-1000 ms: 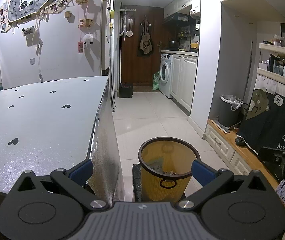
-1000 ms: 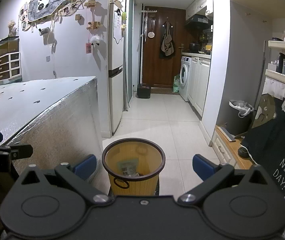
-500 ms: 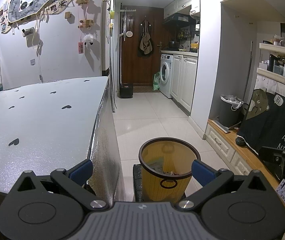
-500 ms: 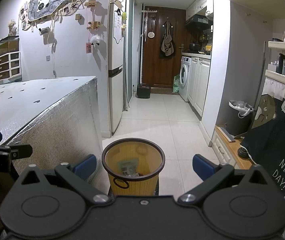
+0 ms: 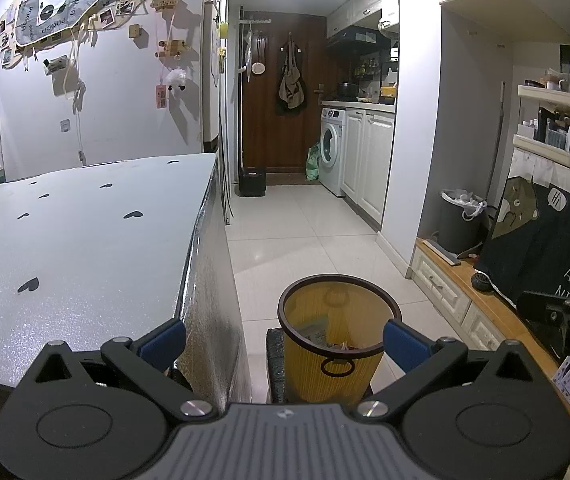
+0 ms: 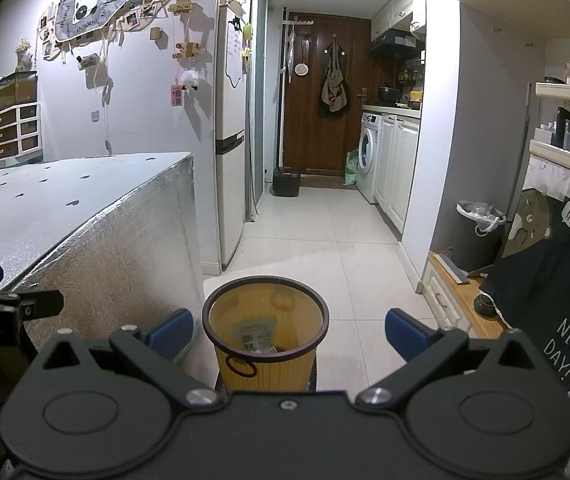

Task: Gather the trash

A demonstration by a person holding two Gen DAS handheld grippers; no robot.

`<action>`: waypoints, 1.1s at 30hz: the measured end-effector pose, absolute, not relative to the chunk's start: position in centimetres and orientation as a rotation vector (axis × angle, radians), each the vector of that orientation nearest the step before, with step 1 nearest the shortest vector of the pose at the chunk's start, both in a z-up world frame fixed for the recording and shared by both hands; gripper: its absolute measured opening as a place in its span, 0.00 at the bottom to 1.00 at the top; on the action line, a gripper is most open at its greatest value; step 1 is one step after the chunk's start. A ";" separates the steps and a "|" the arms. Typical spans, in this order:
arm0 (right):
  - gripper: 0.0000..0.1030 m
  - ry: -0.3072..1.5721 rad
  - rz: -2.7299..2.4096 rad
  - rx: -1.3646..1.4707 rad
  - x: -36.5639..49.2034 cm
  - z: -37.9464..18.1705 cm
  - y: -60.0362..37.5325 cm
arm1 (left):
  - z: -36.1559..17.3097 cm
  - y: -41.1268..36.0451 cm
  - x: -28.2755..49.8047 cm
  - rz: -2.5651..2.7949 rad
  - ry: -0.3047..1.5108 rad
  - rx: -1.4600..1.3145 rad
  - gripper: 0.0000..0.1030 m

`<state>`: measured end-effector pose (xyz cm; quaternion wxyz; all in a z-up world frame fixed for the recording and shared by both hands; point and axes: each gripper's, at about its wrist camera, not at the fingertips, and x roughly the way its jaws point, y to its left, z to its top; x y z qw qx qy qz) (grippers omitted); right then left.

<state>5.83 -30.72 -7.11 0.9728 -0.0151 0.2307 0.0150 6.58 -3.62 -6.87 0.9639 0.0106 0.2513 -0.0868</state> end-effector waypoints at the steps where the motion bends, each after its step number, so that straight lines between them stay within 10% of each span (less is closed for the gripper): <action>1: 1.00 0.465 0.030 -0.031 5.8 -7.1 -30.7 | -6.9 -3.6 6.6 -0.176 0.509 0.021 1.00; 33: 1.00 0.466 0.031 -0.034 5.8 -7.1 -31.1 | -6.6 -3.3 6.6 -0.167 0.503 0.027 1.00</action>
